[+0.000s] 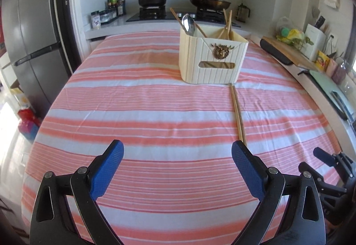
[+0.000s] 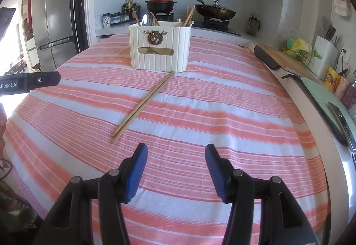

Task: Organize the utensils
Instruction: 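Move both open tools back toward the last chopsticks on the cloth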

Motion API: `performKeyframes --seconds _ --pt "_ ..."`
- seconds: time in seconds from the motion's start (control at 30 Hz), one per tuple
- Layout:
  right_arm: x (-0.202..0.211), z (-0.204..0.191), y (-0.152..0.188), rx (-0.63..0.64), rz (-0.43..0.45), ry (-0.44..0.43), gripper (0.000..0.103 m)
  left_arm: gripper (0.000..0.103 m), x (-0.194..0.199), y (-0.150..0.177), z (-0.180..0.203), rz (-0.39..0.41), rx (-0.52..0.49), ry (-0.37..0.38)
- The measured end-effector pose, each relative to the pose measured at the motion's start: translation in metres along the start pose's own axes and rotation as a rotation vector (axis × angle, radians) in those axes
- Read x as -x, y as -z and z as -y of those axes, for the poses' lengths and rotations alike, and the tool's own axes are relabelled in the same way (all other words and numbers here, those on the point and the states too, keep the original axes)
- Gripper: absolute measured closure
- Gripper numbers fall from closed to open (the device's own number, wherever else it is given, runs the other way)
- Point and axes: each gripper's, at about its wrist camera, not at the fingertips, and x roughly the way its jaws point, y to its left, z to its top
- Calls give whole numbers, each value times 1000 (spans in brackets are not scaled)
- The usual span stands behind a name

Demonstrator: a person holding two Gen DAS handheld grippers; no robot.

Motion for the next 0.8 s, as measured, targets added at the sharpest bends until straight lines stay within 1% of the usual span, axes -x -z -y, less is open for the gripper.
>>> performKeyframes --seconds 0.1,0.2,0.33,0.43,0.57,0.67,0.73,0.8 --pt "-1 -3 3 -16 -5 -19 48 5 -1 3 -2 -7 8 -2" --pt "-4 -6 8 -16 -16 -15 48 5 -4 7 -2 -19 7 -10" --pt "-9 -6 17 -38 -40 -25 48 5 -8 12 2 -28 -12 -27" --pt "-11 -4 21 -60 -53 -33 48 5 -13 14 7 -29 -29 -26" --pt "-9 1 23 -95 -50 -32 48 5 -29 14 19 -36 -58 27" --pt "-6 5 25 -119 -43 -34 48 5 -52 13 40 -84 -128 88" --pt "-5 8 27 -132 -42 -37 48 5 -64 10 58 -94 -185 119" --pt "-3 10 30 -143 -42 -38 48 5 -75 6 72 -91 -230 107"
